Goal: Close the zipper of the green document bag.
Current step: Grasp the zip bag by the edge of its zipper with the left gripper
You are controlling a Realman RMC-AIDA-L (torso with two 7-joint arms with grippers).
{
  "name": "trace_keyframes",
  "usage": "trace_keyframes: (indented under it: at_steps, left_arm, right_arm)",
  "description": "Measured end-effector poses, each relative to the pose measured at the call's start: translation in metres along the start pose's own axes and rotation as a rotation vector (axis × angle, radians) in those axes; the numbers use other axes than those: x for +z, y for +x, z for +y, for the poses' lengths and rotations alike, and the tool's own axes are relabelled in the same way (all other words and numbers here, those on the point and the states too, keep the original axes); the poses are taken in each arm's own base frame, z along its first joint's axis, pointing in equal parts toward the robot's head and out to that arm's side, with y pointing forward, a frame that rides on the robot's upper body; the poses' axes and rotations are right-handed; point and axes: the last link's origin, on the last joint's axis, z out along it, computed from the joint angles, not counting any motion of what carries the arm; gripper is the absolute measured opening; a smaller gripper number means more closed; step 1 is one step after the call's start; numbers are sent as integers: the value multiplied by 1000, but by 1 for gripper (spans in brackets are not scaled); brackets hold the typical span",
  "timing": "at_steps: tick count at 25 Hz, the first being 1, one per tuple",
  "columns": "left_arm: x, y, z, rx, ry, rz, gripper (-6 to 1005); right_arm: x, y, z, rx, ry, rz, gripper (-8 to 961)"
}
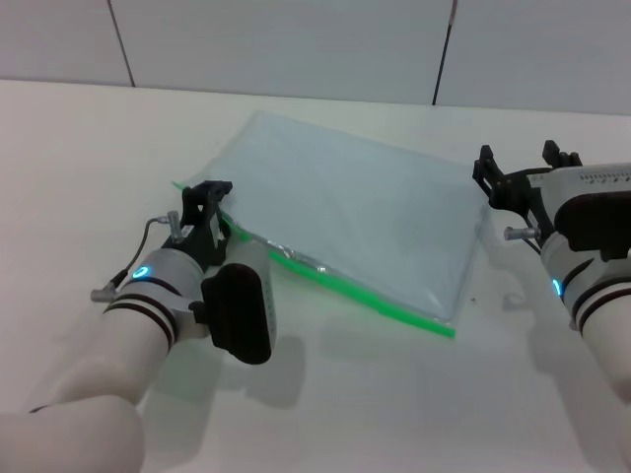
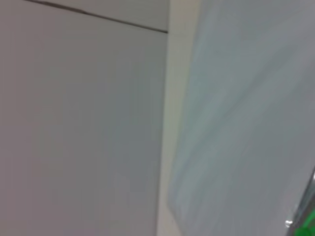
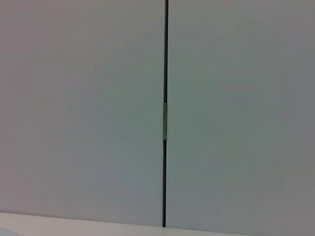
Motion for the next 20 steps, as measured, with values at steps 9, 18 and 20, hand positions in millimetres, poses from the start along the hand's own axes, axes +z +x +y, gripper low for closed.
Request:
trace_keyframes:
  at_steps: [9,18,20]
  left_arm:
    - [-2,2,-10,-47,69,-16,206]
    - [-2,5,-13,-84,73,-18,96]
    - [-2,6,-13,-92,75,-17,81]
  right_arm:
    - [-1,1,0,-1,-1,1,820]
    - [-2,1,6,-5,-25,4,820]
    - [-5,2,11,-11,-48,5,820]
